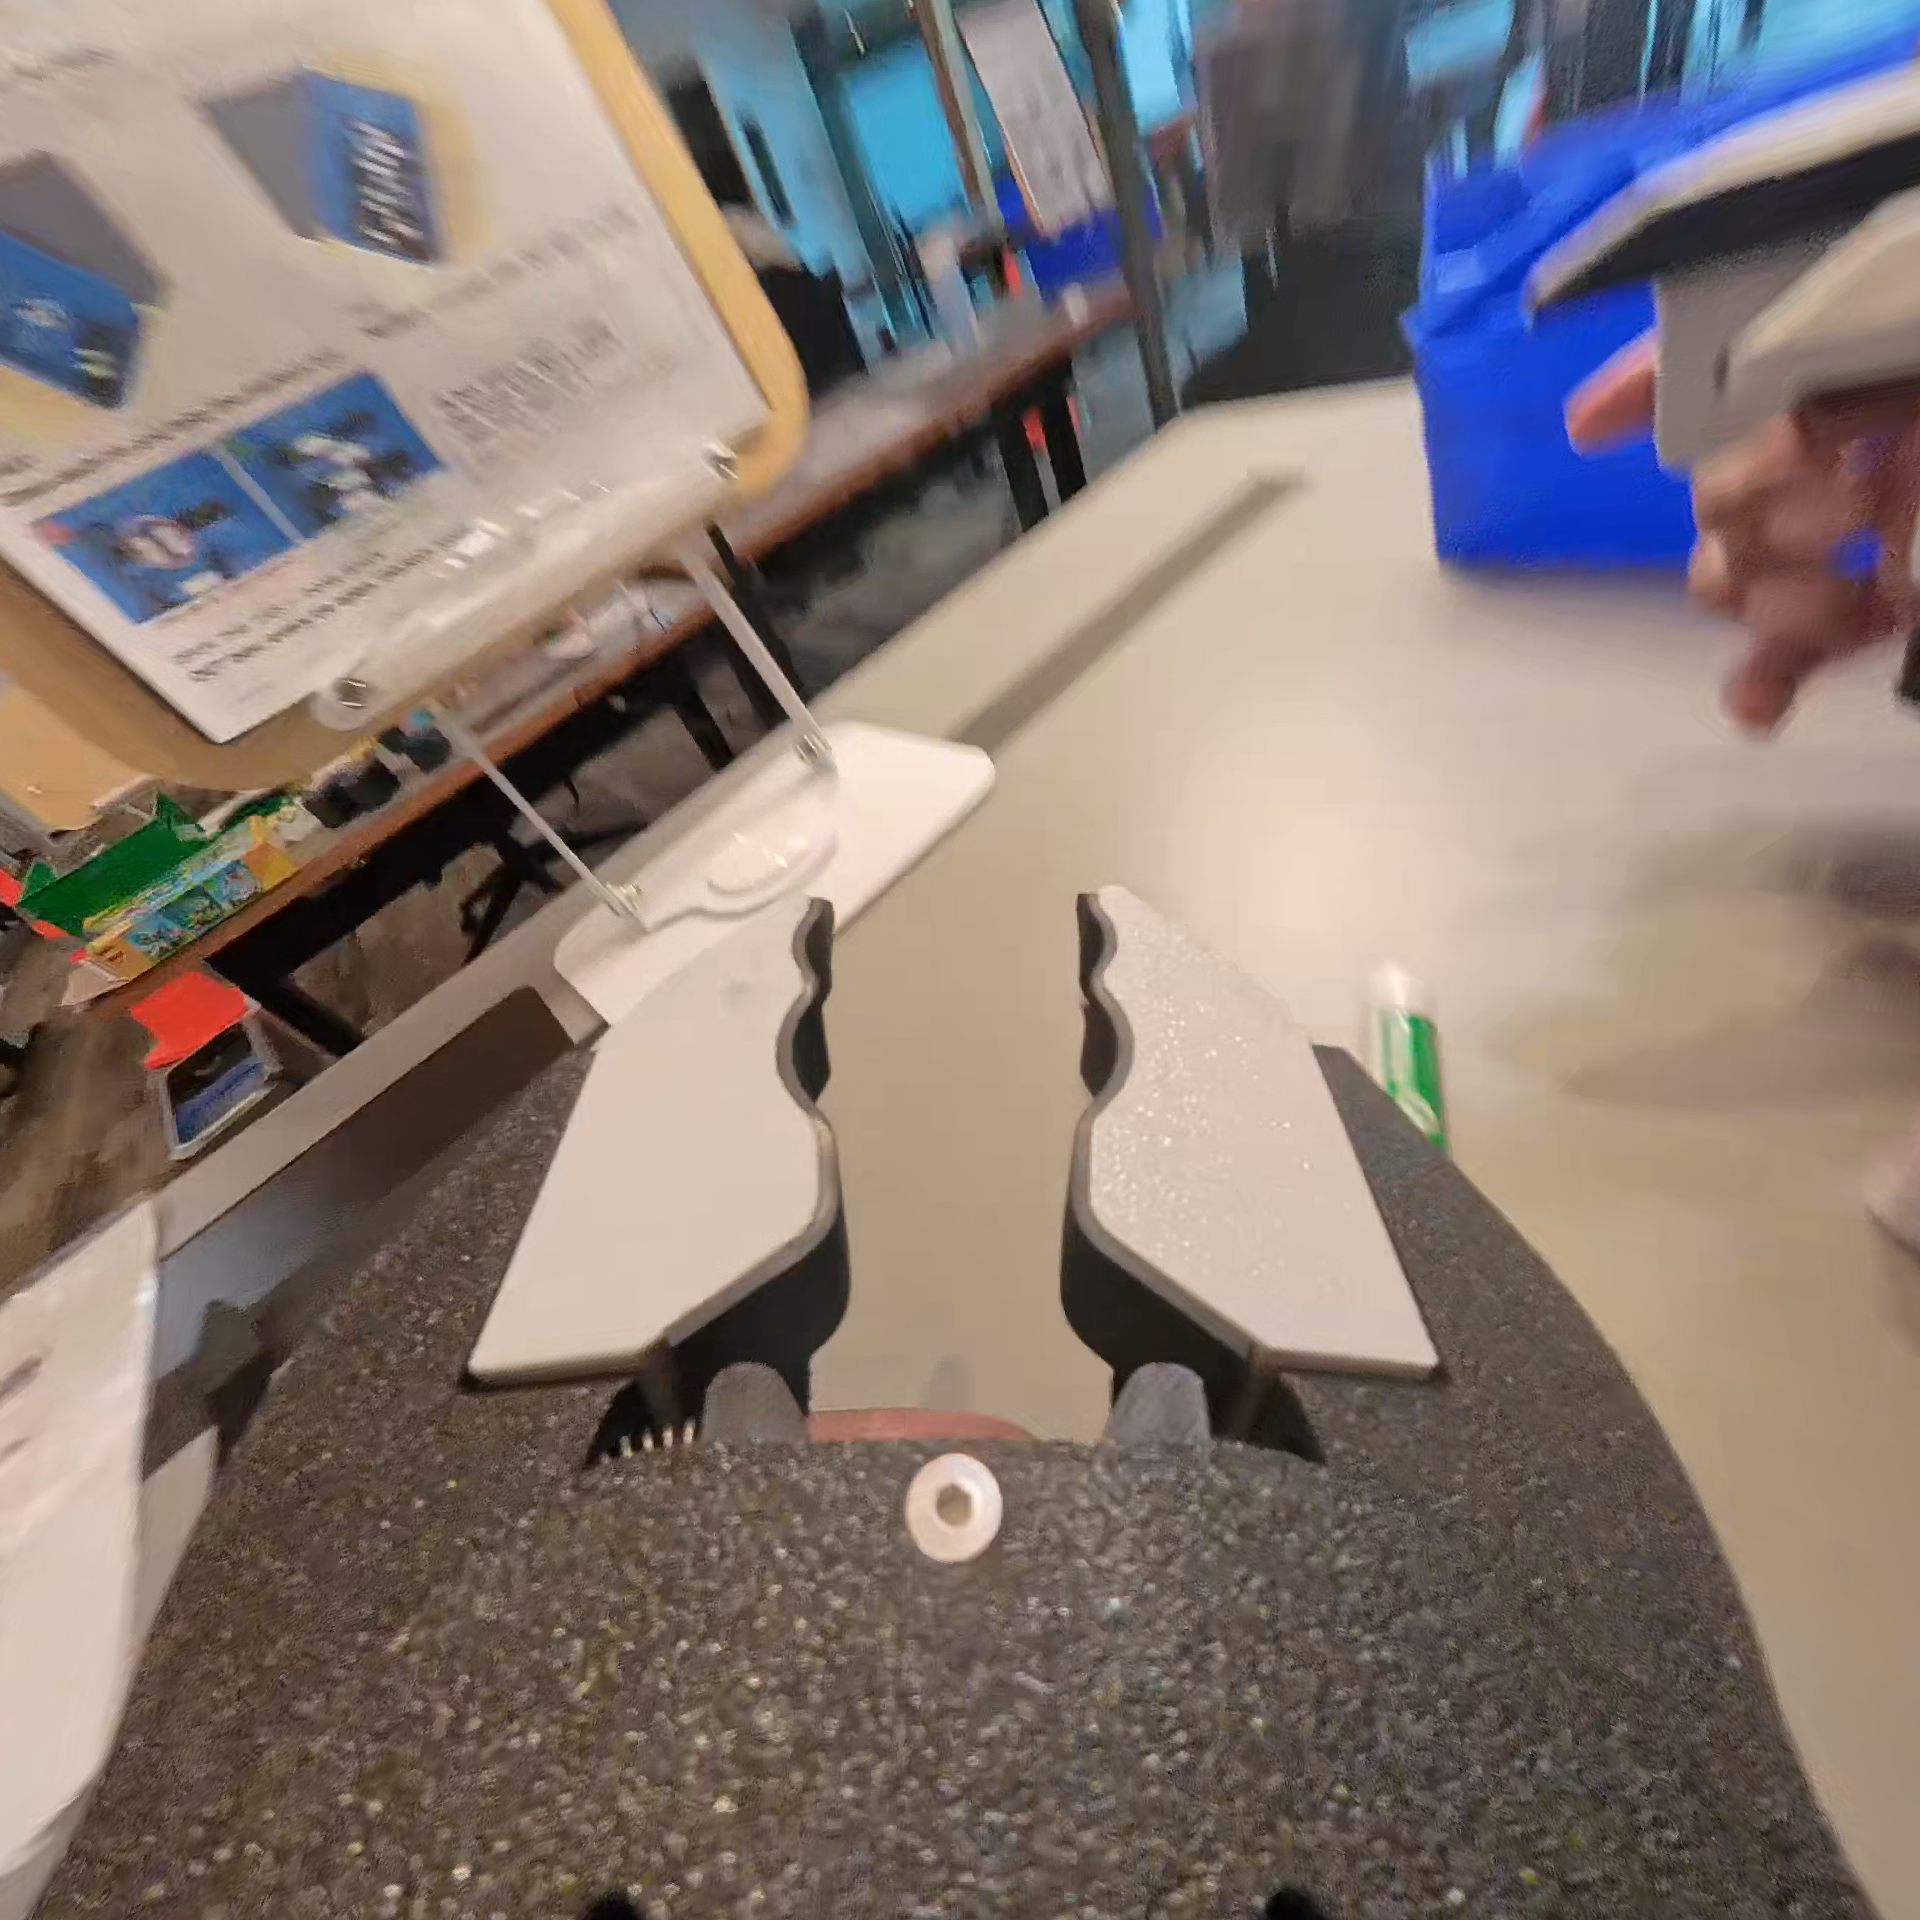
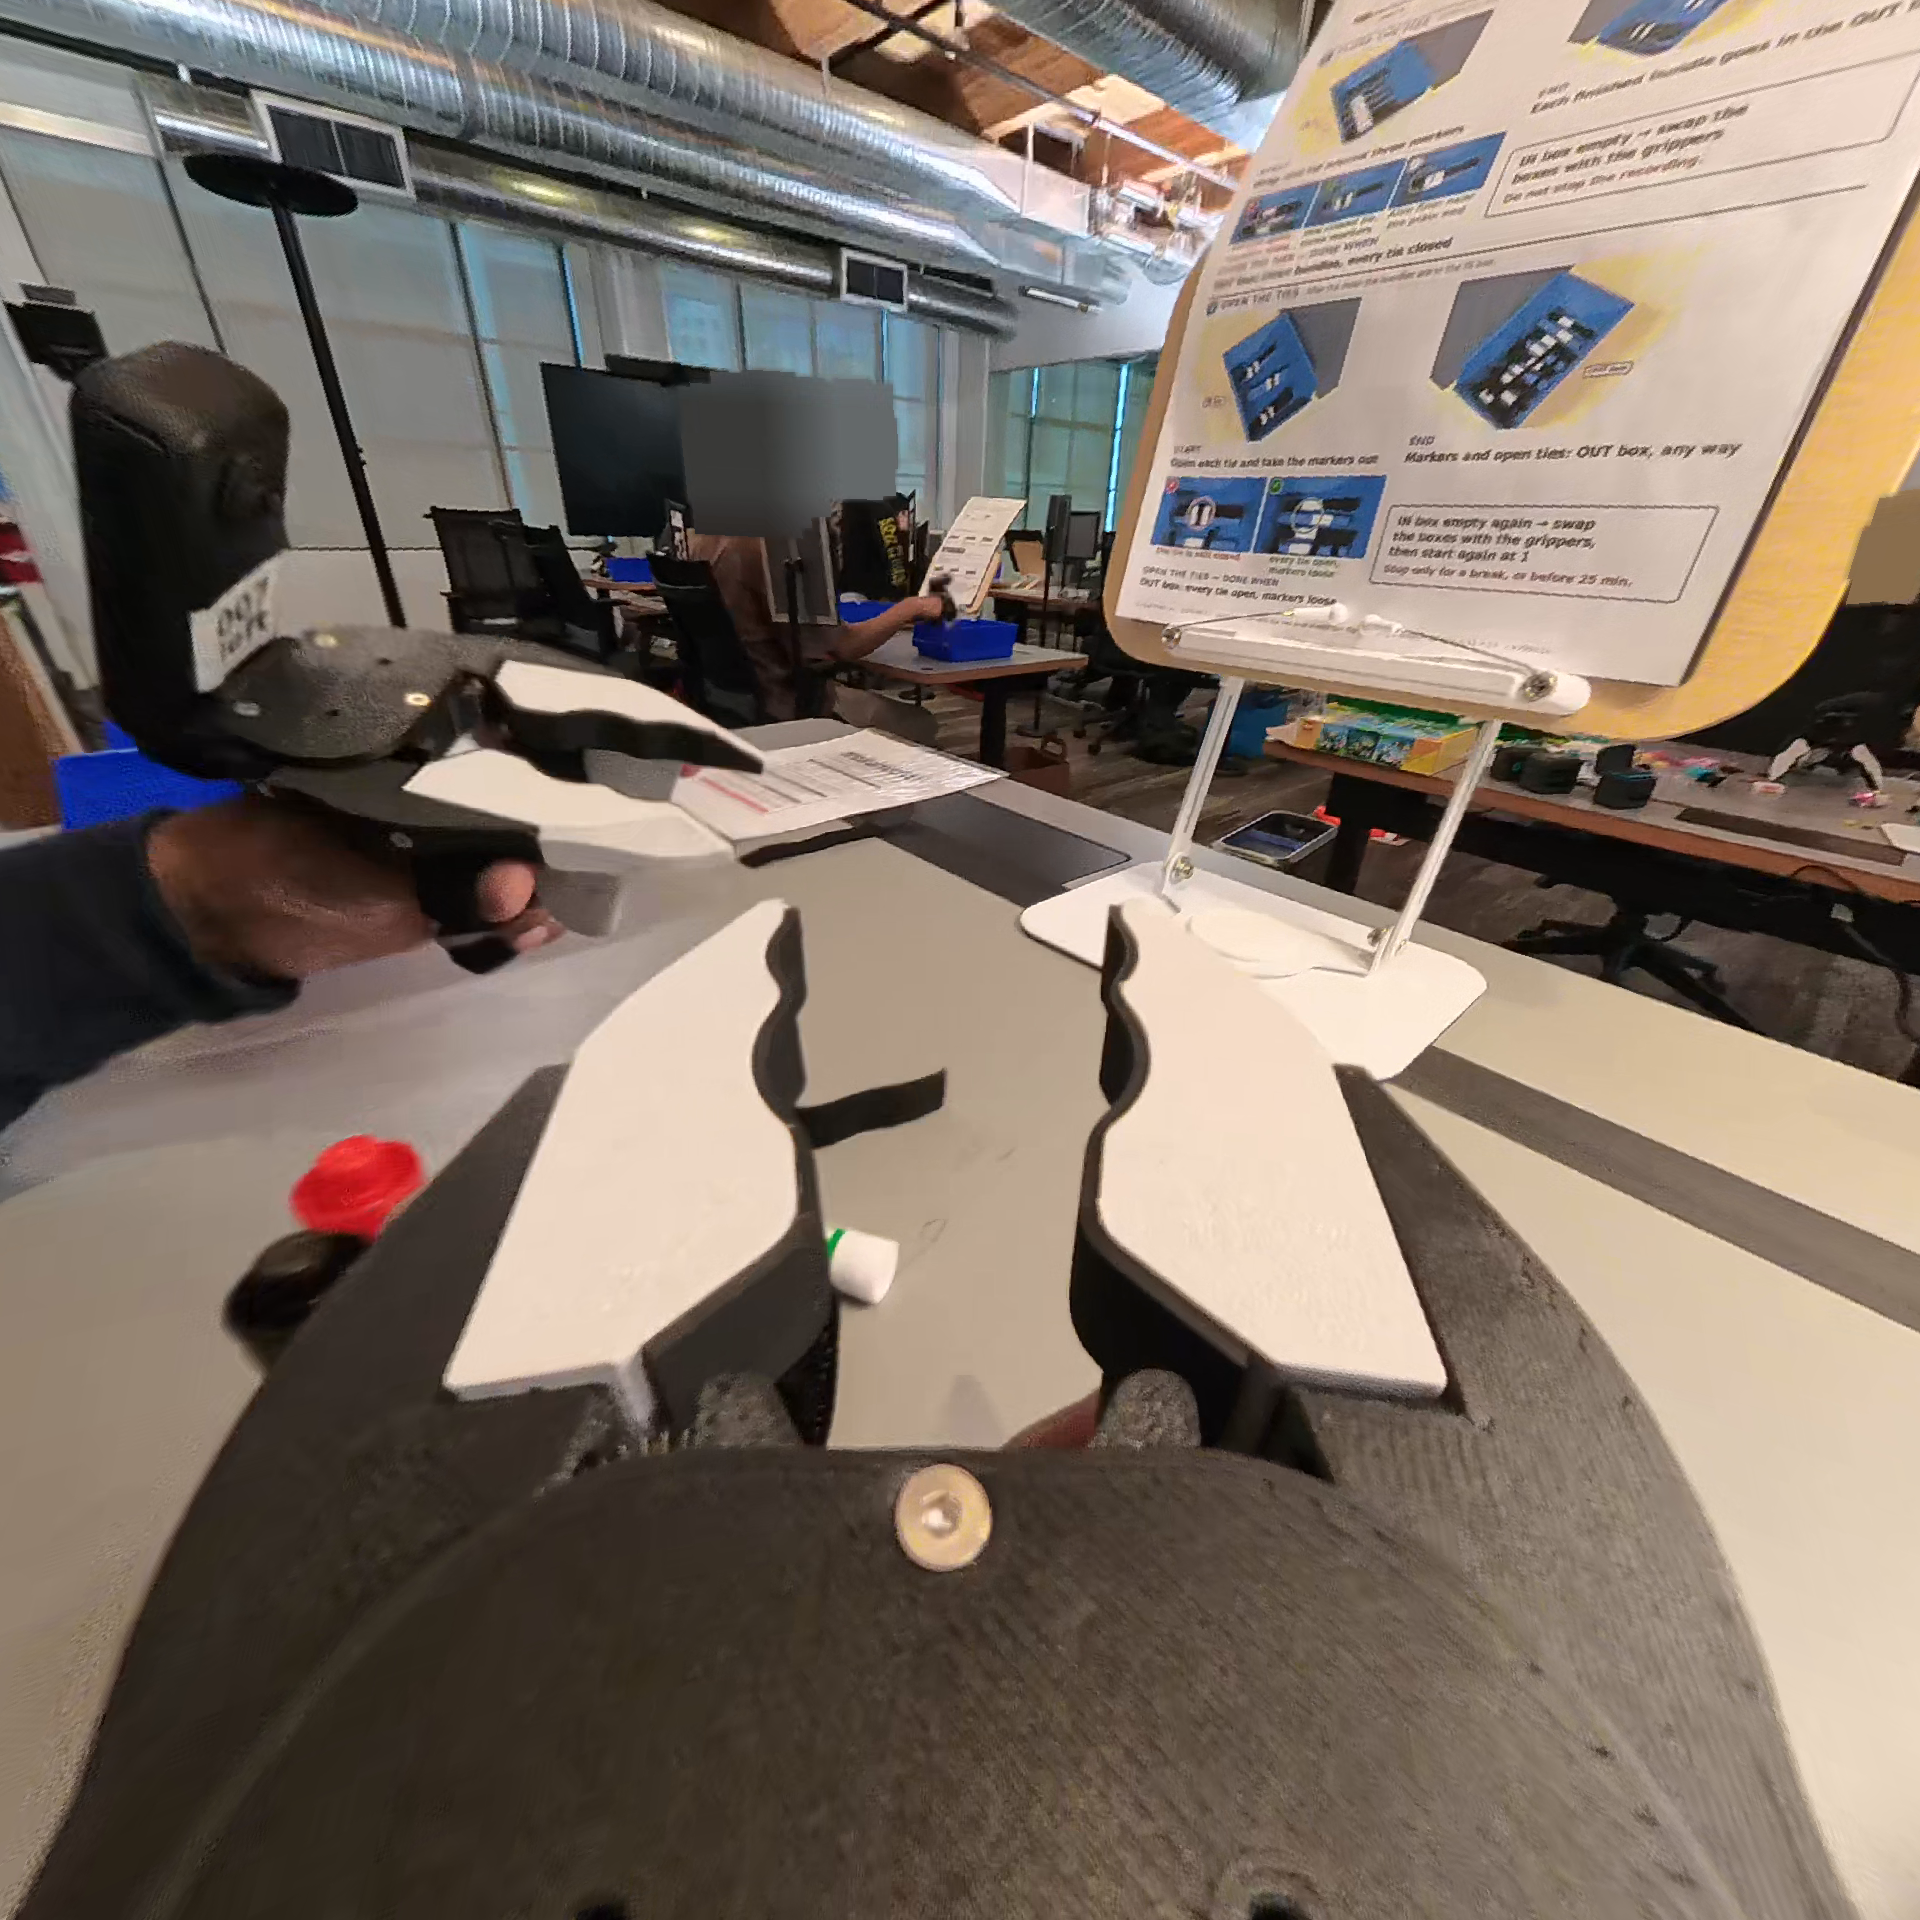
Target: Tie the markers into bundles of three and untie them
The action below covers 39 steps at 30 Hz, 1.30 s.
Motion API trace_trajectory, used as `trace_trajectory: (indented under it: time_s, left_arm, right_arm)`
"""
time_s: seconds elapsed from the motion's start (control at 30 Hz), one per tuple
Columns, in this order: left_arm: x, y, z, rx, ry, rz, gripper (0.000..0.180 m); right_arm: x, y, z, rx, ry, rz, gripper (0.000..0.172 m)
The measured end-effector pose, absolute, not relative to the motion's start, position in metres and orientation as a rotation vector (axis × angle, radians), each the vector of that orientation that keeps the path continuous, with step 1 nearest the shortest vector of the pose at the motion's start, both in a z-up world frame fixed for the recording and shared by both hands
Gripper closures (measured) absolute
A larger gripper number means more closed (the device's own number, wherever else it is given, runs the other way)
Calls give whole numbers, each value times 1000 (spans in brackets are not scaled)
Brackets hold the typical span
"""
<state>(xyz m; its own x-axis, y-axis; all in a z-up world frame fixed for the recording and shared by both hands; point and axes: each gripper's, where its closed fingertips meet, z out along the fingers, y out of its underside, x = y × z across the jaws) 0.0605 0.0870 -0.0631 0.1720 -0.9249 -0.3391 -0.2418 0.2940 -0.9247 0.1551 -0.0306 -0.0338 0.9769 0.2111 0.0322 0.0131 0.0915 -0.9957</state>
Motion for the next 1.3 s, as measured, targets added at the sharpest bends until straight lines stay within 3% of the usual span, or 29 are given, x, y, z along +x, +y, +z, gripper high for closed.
trace_trajectory:
  time_s: [0.17,0.57,1.3]
  left_arm:
    - [60,130,-82,-1254,1107,-877,134]
    - [46,107,-82,-1287,1131,-1049,141]
    - [32,101,-77,-1229,1104,-998,146]
  right_arm:
    - [167,-5,-55,-1488,-140,101,120]
    - [183,1,-74,-1538,-112,76,140]
    - [184,-21,-73,-1523,-64,205,144]
